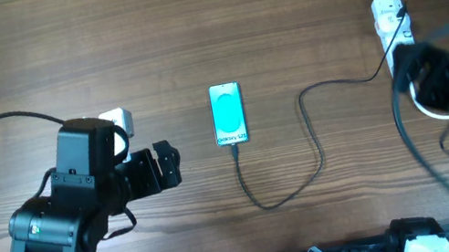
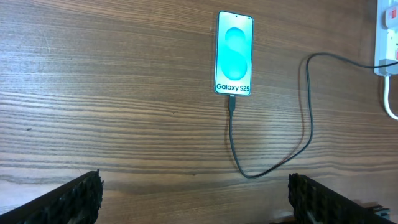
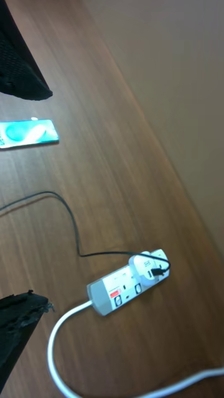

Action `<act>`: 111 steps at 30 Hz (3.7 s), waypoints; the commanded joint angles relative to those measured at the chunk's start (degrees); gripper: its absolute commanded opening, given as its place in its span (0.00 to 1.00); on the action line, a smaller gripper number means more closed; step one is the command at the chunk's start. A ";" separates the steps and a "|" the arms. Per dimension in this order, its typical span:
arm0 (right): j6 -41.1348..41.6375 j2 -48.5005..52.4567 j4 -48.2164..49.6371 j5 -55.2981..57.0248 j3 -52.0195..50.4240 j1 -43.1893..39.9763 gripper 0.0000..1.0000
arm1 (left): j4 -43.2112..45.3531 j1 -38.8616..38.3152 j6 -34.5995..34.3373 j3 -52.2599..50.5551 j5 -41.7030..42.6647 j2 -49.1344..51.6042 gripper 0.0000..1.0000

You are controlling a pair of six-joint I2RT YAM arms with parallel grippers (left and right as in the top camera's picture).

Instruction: Plug charger to phone and switch on socket

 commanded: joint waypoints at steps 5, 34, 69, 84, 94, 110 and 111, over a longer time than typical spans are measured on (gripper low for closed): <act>26.05 -5.53 -16.41 0.55 -1.16 0.28 1.00 | 0.04 0.15 0.31 -0.46 -0.76 0.11 1.00; -14.62 -40.11 26.60 -4.07 -42.10 9.90 1.00 | 0.04 0.15 0.31 -0.46 -0.76 0.11 1.00; -22.36 -49.81 61.99 1.40 -76.54 8.44 1.00 | 0.04 0.15 0.31 -0.46 -0.76 0.11 1.00; -23.45 -49.79 62.25 1.18 -76.54 8.46 1.00 | 0.04 0.15 0.31 -0.46 -0.76 0.11 1.00; -23.43 -49.79 62.25 1.18 -76.54 8.46 1.00 | -1.29 0.15 0.90 -0.46 -6.10 0.11 1.00; -23.45 -49.79 62.25 1.18 -76.54 8.46 1.00 | 25.55 7.76 14.36 -28.76 0.81 -28.52 1.00; -23.43 -49.79 62.25 1.18 -76.54 8.46 1.00 | 27.02 7.78 14.36 -31.36 0.81 -30.25 1.00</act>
